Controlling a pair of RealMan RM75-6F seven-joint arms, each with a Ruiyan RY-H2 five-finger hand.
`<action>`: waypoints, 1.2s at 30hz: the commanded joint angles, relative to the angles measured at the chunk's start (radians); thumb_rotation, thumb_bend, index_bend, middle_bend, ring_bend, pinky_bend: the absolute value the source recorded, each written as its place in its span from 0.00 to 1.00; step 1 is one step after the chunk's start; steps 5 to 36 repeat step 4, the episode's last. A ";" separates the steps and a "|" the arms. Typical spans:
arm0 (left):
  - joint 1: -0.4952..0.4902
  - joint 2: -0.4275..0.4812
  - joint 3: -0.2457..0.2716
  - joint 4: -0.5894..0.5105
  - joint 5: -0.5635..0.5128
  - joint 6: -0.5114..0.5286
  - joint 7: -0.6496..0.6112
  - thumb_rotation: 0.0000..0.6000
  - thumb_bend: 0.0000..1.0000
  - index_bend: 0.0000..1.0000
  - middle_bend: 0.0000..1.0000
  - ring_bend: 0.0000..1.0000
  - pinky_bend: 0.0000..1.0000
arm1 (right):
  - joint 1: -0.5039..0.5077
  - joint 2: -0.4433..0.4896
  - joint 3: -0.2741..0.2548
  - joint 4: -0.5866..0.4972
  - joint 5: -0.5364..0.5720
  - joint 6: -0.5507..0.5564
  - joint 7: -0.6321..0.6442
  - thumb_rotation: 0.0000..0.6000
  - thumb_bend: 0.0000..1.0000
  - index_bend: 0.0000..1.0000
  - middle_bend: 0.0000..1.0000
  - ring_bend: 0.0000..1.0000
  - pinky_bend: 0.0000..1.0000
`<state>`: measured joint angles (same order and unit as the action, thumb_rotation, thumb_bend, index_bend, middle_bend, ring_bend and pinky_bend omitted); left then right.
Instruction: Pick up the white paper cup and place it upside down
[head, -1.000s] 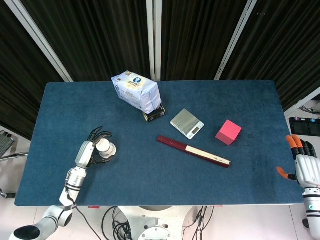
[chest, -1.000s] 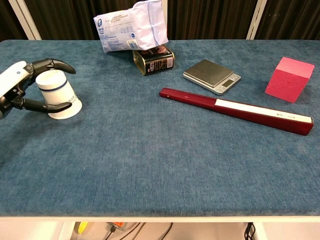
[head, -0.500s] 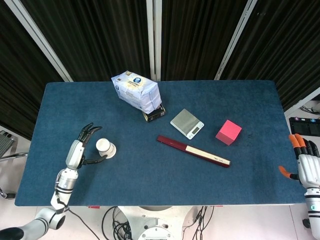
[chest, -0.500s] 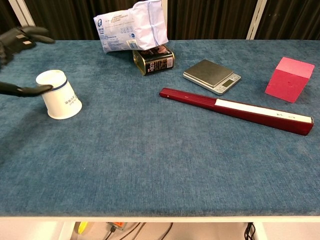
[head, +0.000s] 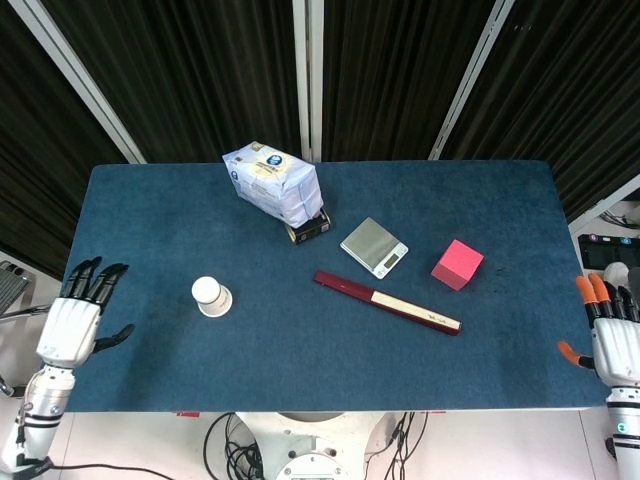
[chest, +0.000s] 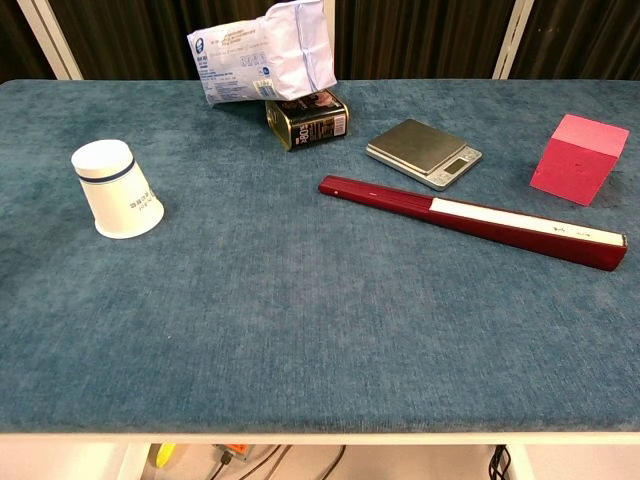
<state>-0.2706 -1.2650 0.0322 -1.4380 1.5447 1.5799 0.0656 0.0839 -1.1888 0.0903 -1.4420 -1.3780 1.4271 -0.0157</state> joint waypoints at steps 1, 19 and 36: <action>0.099 0.099 0.037 -0.078 -0.048 0.004 0.167 1.00 0.14 0.06 0.05 0.00 0.01 | -0.021 -0.020 -0.011 0.005 -0.017 0.037 -0.033 1.00 0.08 0.00 0.00 0.00 0.00; 0.115 0.102 0.031 -0.058 -0.058 0.005 0.140 1.00 0.13 0.03 0.01 0.00 0.00 | -0.029 -0.018 -0.014 -0.011 -0.020 0.046 -0.034 1.00 0.08 0.00 0.00 0.00 0.00; 0.115 0.102 0.031 -0.058 -0.058 0.005 0.140 1.00 0.13 0.03 0.01 0.00 0.00 | -0.029 -0.018 -0.014 -0.011 -0.020 0.046 -0.034 1.00 0.08 0.00 0.00 0.00 0.00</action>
